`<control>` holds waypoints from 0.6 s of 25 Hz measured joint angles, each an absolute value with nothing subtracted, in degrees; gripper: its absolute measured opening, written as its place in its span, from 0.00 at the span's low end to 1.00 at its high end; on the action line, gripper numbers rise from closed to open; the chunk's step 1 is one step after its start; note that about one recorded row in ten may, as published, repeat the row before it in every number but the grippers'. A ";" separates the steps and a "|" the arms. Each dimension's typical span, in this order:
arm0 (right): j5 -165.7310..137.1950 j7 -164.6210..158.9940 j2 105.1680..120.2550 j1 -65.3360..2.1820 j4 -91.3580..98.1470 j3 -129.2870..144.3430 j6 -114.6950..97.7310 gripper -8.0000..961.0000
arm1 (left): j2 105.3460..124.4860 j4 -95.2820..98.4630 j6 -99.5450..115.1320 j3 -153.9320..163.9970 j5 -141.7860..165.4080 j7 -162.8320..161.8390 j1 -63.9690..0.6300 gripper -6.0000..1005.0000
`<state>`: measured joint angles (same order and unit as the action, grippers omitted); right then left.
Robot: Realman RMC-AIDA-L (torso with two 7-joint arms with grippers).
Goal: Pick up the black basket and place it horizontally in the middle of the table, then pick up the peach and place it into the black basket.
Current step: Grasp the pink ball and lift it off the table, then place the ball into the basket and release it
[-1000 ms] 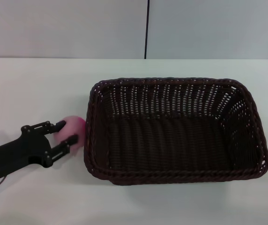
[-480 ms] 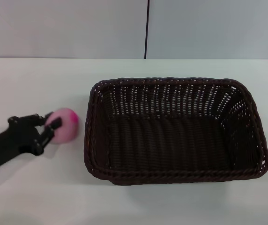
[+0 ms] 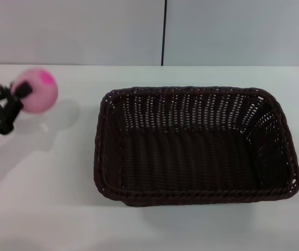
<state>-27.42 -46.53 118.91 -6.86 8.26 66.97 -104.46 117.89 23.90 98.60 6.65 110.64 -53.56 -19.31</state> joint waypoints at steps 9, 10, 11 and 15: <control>-27.48 -46.84 119.07 -7.63 8.28 67.00 -104.65 0.62 | 118.45 25.20 113.33 11.89 108.87 -58.44 -21.71 0.08; -27.48 -46.84 119.09 -7.65 8.27 67.07 -104.68 0.62 | 118.46 24.10 113.18 12.79 108.86 -57.78 -21.81 0.07; -27.48 -46.84 119.12 -7.66 8.27 67.15 -104.71 0.62 | 118.50 22.47 112.88 13.81 108.87 -56.90 -21.97 0.07; -27.48 -46.86 119.19 -7.65 8.13 67.10 -104.77 0.62 | 118.56 17.33 111.61 15.63 108.98 -53.45 -22.79 0.05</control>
